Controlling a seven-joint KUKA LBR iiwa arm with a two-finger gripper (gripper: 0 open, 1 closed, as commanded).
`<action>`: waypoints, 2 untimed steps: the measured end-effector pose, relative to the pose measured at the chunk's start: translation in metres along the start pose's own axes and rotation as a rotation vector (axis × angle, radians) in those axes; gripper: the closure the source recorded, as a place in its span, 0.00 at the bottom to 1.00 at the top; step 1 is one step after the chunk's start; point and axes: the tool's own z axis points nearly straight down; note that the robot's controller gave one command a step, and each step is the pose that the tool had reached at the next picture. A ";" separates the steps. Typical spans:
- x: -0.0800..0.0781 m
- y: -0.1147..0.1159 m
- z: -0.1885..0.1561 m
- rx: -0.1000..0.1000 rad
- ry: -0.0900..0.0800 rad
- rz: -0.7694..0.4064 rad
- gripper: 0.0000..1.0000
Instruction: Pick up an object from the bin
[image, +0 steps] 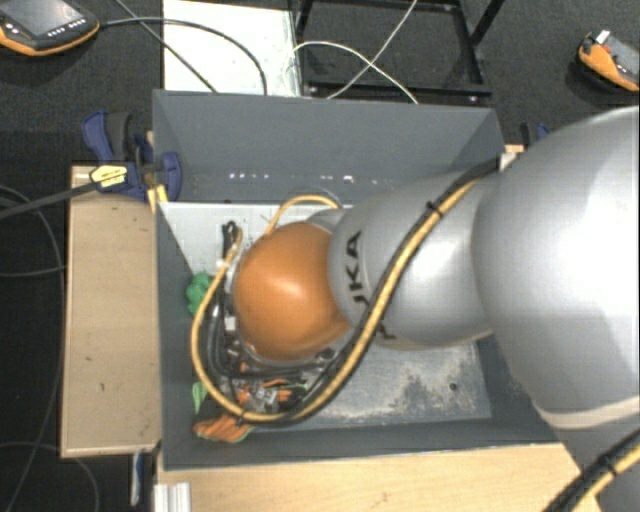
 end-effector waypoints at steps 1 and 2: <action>-0.001 0.000 -0.019 0.001 -0.002 0.000 1.00; -0.001 0.000 -0.034 0.001 -0.004 0.002 1.00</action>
Offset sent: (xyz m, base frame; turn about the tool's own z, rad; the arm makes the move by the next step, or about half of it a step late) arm -0.0002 0.0002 0.0696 0.0000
